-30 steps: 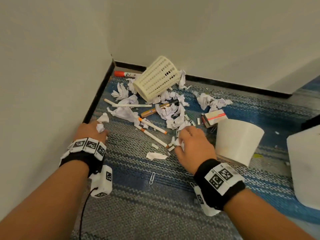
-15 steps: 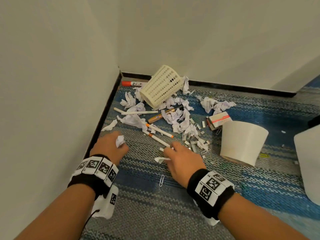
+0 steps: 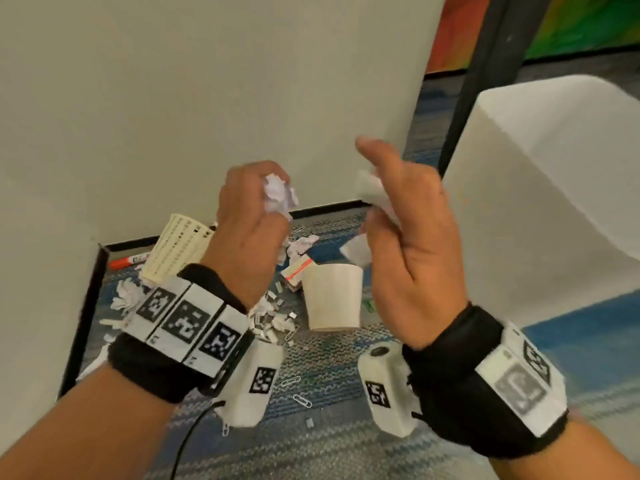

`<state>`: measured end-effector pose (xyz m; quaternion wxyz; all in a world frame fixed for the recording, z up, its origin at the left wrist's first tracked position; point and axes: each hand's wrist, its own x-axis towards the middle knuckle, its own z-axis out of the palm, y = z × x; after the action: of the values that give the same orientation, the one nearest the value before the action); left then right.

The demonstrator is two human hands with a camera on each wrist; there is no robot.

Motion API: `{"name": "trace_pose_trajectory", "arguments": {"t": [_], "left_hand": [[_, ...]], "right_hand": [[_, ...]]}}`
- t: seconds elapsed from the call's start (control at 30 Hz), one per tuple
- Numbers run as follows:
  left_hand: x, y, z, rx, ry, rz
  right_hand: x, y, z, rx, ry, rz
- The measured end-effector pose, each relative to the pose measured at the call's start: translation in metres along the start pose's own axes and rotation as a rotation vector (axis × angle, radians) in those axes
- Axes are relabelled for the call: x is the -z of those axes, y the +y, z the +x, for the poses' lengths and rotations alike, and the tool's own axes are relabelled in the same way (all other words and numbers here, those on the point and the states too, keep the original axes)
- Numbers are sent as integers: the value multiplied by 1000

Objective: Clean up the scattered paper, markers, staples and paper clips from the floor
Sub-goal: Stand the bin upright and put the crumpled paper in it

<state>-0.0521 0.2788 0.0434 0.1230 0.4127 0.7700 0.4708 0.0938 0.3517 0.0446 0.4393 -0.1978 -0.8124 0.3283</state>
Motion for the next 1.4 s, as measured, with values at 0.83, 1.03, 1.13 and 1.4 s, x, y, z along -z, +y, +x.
{"name": "trace_pose_trajectory", "arguments": {"t": [0.83,1.03,1.13,1.4], "left_hand": [[-113,79,21,-416,-2,-116],[-39,-30,-18,-112,-40,172],[5,-86,-53,174,-102,369],[86,-179,-127,595,-261,682]], "right_hand": [[166,28,8,-115,382,-450],[64,-6,1,21,74,-82],[-2,12,-18,-157,-267,-106],[-120,61,-79,-406,-974,-362]]}}
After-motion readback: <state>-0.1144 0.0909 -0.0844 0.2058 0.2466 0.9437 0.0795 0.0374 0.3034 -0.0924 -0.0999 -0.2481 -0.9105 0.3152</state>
